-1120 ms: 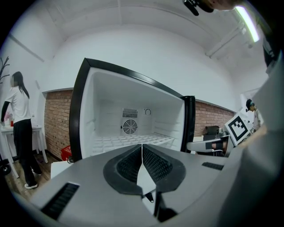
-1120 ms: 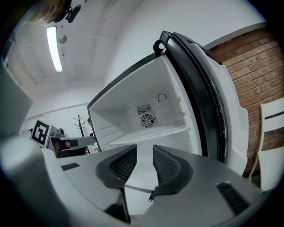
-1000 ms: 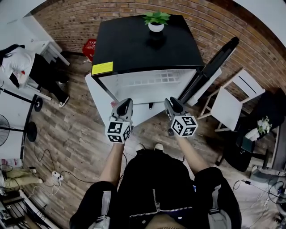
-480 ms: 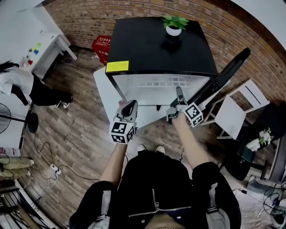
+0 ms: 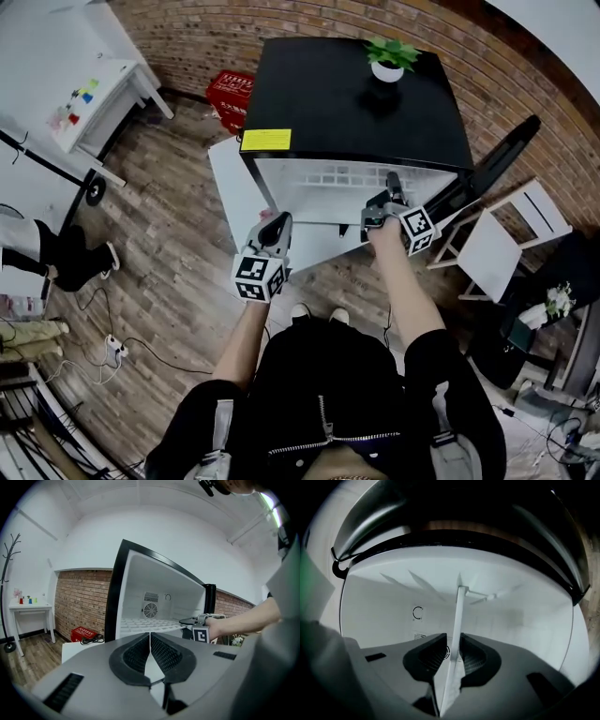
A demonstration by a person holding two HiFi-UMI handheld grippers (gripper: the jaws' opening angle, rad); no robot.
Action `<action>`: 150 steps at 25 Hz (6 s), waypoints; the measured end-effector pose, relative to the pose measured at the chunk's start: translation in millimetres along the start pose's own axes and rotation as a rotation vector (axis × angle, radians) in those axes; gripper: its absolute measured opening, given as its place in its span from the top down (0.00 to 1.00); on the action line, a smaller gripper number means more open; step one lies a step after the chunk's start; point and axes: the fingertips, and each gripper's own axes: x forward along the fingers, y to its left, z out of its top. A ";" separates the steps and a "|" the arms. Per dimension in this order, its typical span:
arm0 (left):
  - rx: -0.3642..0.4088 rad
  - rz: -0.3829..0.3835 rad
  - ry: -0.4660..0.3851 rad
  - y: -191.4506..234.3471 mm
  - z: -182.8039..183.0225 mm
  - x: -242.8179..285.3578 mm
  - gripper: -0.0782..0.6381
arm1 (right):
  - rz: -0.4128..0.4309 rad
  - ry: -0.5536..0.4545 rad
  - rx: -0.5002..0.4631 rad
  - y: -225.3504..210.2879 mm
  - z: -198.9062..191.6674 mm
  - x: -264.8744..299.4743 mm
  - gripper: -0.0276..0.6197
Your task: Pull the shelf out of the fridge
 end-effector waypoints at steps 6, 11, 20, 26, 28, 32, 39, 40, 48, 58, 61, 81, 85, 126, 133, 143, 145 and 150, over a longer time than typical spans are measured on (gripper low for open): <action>-0.037 0.002 0.011 5.3 -5.0 -5.0 0.86 | 0.009 -0.001 0.038 -4.4 1.0 1.8 0.92; -0.094 -0.003 0.011 7.6 -10.7 -6.1 0.86 | 0.005 0.028 0.059 -5.2 -0.2 2.2 0.92; -0.253 -0.079 0.018 -6.7 -24.8 0.0 0.85 | -0.009 0.052 0.068 -4.8 -2.0 -4.3 0.91; -0.475 -0.103 -0.005 -7.4 -36.3 7.0 0.68 | -0.014 0.074 0.065 -4.6 -3.9 -12.8 0.91; -0.539 -0.099 -0.028 -4.7 -35.5 10.8 0.68 | -0.014 0.080 0.066 -4.3 -3.5 -15.3 0.91; -0.674 -0.112 -0.073 -0.6 -31.0 23.0 0.64 | -0.015 0.091 0.068 -3.4 -4.2 -19.9 0.91; -0.944 -0.122 -0.166 6.4 -17.8 51.7 0.62 | -0.019 0.107 0.070 -1.6 -6.9 -34.9 0.91; -0.973 -0.120 -0.174 7.7 -17.8 53.9 0.62 | -0.019 0.110 0.070 -1.2 -8.2 -39.3 0.91; -1.141 -0.095 -0.215 16.4 -23.6 69.6 0.62 | -0.016 0.137 0.073 -1.5 -12.8 -55.1 0.91; -1.216 -0.060 -0.227 23.9 -28.4 73.0 0.77 | -0.016 0.178 0.076 -3.0 -14.0 -59.9 0.91; -1.235 -0.054 -0.222 24.6 -31.6 71.7 0.81 | -0.005 0.185 0.075 -0.6 -14.7 -60.9 0.91; -1.378 -0.073 -0.289 16.0 -44.7 44.9 0.84 | 0.013 0.235 0.067 1.7 -20.4 -87.9 0.91; -1.376 -0.073 -0.294 12.2 -43.1 40.8 0.84 | 0.010 0.254 0.073 1.2 -20.5 -92.6 0.91; -1.376 -0.152 -0.227 -22.0 -54.8 -16.6 0.83 | 0.001 0.235 0.037 5.3 -24.4 -164.7 0.91; -1.375 -0.176 -0.226 -33.3 -55.0 -37.4 0.84 | 0.014 0.229 0.045 7.8 -27.2 -190.8 0.91; -1.380 -0.194 -0.237 -47.5 -58.7 -76.0 0.84 | 0.037 0.244 0.048 13.7 -37.6 -228.4 0.91; -1.366 -0.192 -0.243 -50.0 -59.2 -85.4 0.84 | 0.048 0.249 0.047 16.8 -41.2 -235.9 0.91; -1.351 -0.213 -0.252 -57.0 -57.9 -105.0 0.84 | 0.054 0.245 0.039 19.4 -45.2 -254.7 0.91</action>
